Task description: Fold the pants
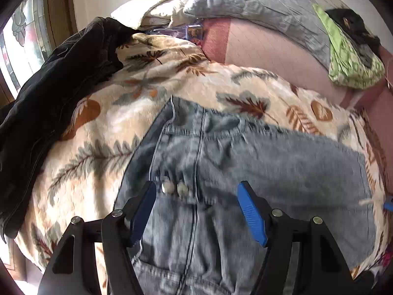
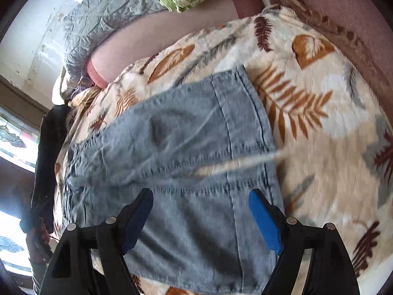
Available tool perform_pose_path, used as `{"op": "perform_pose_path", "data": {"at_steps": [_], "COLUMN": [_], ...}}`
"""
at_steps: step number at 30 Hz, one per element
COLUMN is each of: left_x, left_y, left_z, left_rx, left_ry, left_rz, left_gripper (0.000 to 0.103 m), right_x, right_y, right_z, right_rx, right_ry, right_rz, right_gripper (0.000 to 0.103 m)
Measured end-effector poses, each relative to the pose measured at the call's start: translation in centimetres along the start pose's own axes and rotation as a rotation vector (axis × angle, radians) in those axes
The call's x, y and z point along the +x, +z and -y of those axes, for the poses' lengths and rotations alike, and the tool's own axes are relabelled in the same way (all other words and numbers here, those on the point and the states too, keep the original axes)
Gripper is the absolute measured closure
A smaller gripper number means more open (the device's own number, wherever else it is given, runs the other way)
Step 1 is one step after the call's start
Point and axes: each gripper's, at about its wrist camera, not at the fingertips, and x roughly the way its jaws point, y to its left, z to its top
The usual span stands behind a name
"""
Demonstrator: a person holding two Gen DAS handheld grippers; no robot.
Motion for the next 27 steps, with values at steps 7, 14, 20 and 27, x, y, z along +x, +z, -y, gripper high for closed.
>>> {"op": "perform_pose_path", "data": {"at_steps": [7, 14, 20, 27], "left_x": [9.1, 14.5, 16.1, 17.5], "left_y": [8.3, 9.9, 10.5, 10.8], "left_z": [-3.2, -4.0, -3.2, -2.9], "left_rx": [-0.103, -0.166, -0.129, -0.107], "left_ry": [-0.038, -0.039, -0.018, 0.03], "left_rz": [-0.082, -0.138, -0.157, -0.178], "left_gripper": [0.034, 0.04, 0.059, 0.094], "right_x": [4.8, 9.1, 11.8, 13.3], "right_y": [9.5, 14.1, 15.9, 16.2], "right_z": [3.3, 4.7, 4.2, 4.4], "right_rx": [0.09, 0.103, 0.079, 0.048], "right_ry": [-0.042, -0.079, -0.121, -0.215], "right_rz": [-0.011, -0.049, -0.06, -0.07], "right_gripper": [0.02, 0.024, 0.045, 0.077]}}
